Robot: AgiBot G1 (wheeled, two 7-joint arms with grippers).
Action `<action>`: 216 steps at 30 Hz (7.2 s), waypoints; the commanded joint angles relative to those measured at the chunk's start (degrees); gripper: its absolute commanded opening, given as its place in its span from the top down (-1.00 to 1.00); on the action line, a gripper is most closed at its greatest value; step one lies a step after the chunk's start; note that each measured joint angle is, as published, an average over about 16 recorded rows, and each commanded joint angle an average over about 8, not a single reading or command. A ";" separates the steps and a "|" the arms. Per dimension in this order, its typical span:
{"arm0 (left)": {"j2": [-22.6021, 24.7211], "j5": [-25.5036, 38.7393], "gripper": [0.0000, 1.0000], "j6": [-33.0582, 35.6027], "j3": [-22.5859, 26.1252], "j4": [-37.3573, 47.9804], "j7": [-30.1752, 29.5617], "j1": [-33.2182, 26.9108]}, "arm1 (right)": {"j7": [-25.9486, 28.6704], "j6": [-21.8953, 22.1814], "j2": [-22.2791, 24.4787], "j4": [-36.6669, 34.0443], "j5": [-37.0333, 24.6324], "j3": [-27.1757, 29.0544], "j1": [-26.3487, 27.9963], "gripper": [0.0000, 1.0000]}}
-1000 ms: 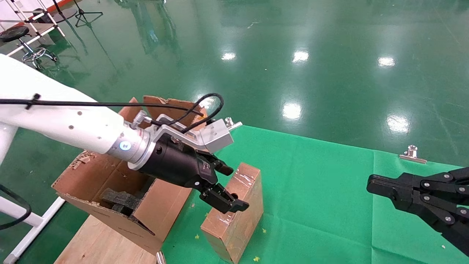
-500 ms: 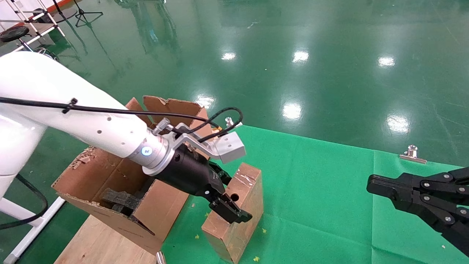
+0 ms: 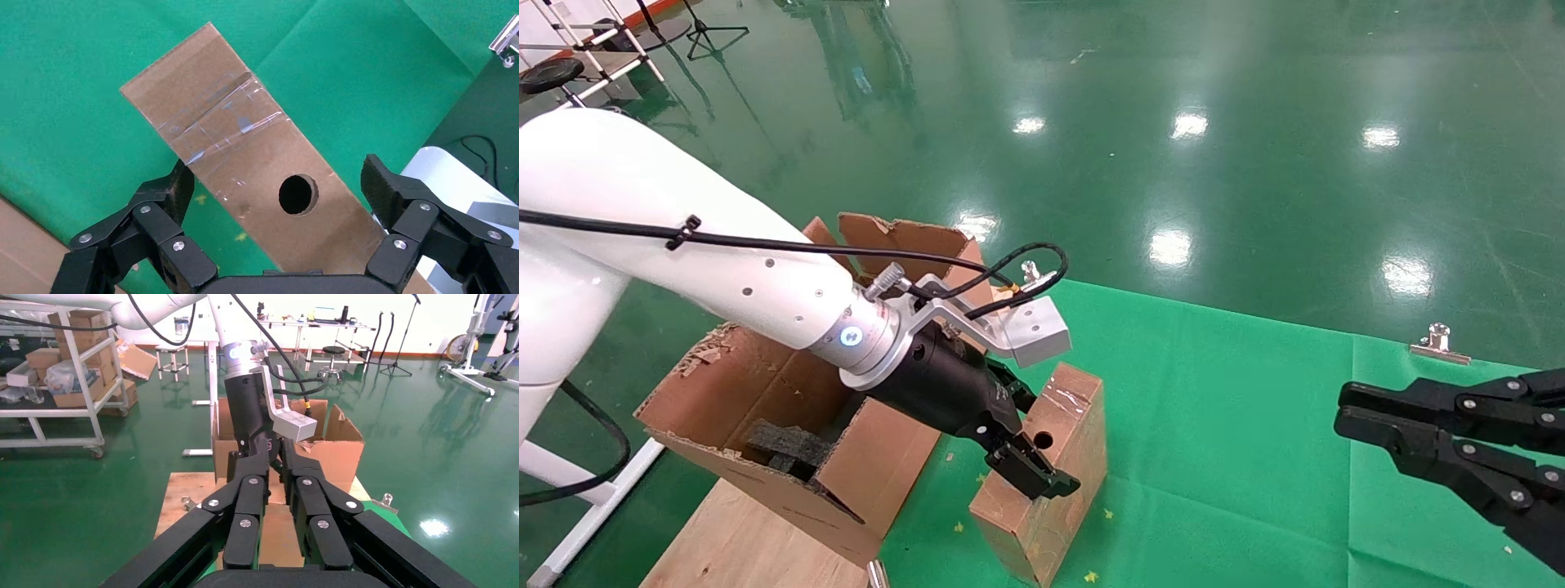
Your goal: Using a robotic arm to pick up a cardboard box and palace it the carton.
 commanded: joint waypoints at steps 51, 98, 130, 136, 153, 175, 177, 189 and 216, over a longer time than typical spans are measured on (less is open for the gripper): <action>-12.46 -1.11 1.00 1.21 -6.93 39.54 31.78 -27.35 | -0.01 0.00 0.01 -0.01 0.01 -0.02 0.01 -1.00; -1.11 9.98 1.00 -38.75 -2.45 78.45 44.27 -9.47 | -0.03 0.02 0.02 -0.01 0.04 -0.06 0.02 -1.00; 3.06 9.03 -1.00 -46.04 -3.00 78.66 41.45 1.42 | -0.04 0.04 0.03 -0.02 0.06 -0.08 0.01 -1.00; 3.01 9.20 -1.00 -46.04 -2.93 78.60 41.45 1.45 | -0.04 0.04 0.03 -0.03 0.06 -0.08 0.01 -1.00; 0.07 7.09 -1.00 -46.08 -4.41 75.18 44.81 0.83 | -0.05 0.04 0.03 -0.04 0.07 -0.09 0.02 -1.00; -12.71 -3.86 -1.00 -31.95 -10.87 51.40 48.95 -0.53 | -0.06 0.07 0.04 -0.05 0.09 -0.10 0.01 -1.00; -12.57 -3.99 -1.00 -31.95 -10.93 51.55 48.98 -0.39 | -0.06 0.07 0.04 -0.05 0.09 -0.10 0.01 -1.00; -12.49 -11.34 -1.00 -27.44 -14.60 44.35 49.82 4.64 | -0.06 0.07 0.04 -0.06 0.10 -0.11 0.02 -1.00; -12.42 -32.72 -1.00 -14.24 -25.28 22.91 52.28 19.22 | -0.07 0.07 0.05 -0.06 0.11 -0.12 0.02 -1.00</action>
